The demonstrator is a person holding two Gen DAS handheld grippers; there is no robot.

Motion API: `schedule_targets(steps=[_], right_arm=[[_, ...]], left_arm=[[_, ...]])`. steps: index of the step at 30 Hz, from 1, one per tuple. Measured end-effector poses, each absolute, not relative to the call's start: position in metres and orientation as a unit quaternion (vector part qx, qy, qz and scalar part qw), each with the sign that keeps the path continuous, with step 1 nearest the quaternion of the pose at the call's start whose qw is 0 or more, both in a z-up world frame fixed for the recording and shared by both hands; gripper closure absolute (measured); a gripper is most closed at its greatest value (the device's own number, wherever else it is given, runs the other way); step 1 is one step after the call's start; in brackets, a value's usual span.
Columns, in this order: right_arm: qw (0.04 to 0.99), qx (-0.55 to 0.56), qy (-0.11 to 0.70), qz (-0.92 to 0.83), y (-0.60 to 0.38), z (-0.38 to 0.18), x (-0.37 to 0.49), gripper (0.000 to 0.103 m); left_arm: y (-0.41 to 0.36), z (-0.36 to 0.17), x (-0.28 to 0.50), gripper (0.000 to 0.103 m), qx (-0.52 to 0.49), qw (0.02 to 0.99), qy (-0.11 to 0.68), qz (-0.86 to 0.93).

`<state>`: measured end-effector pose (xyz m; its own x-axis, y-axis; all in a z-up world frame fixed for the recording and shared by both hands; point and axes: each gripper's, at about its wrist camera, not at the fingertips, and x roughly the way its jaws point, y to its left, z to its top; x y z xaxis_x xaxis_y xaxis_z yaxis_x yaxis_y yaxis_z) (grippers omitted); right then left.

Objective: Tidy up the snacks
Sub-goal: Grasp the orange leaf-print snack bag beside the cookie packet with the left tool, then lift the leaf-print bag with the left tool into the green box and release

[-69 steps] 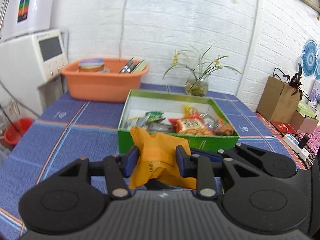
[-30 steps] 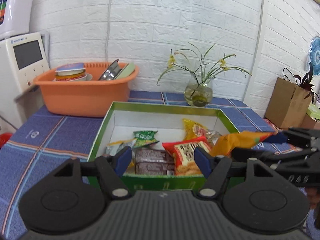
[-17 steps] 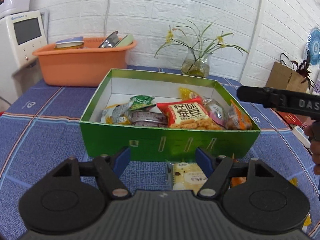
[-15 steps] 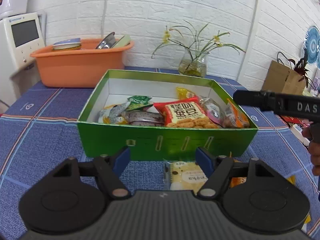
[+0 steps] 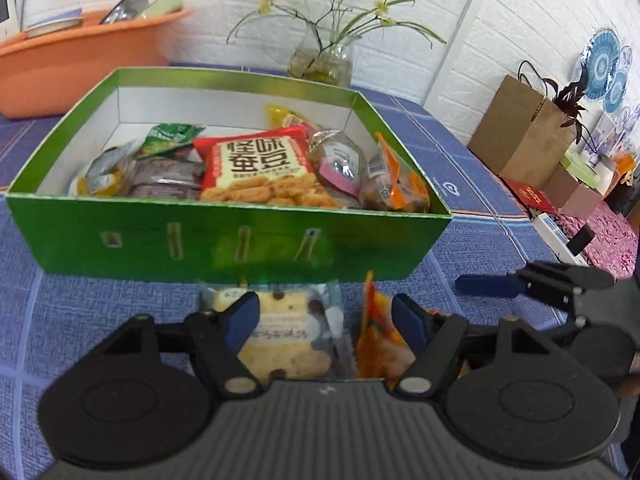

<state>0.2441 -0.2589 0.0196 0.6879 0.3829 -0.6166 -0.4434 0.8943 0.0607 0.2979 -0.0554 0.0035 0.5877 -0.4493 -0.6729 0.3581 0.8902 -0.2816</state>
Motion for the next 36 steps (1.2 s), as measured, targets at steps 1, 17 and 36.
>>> schedule_targets(steps=[1,17,36], right_arm=[[0.916,-0.051,0.32,0.238,-0.257,0.018,0.241,0.0],[0.857,-0.047,0.357,0.369,-0.211,0.022,0.203,0.0],[0.895,-0.14,0.31,0.288,-0.155,0.022,0.167,0.018]], left_arm=[[-0.058,0.005,0.3,0.029,-0.061,0.885,0.397,-0.234],[-0.034,0.007,0.267,0.022,-0.026,0.854,0.465,-0.233],[-0.019,0.005,0.24,0.071,-0.087,0.849,0.448,-0.267]])
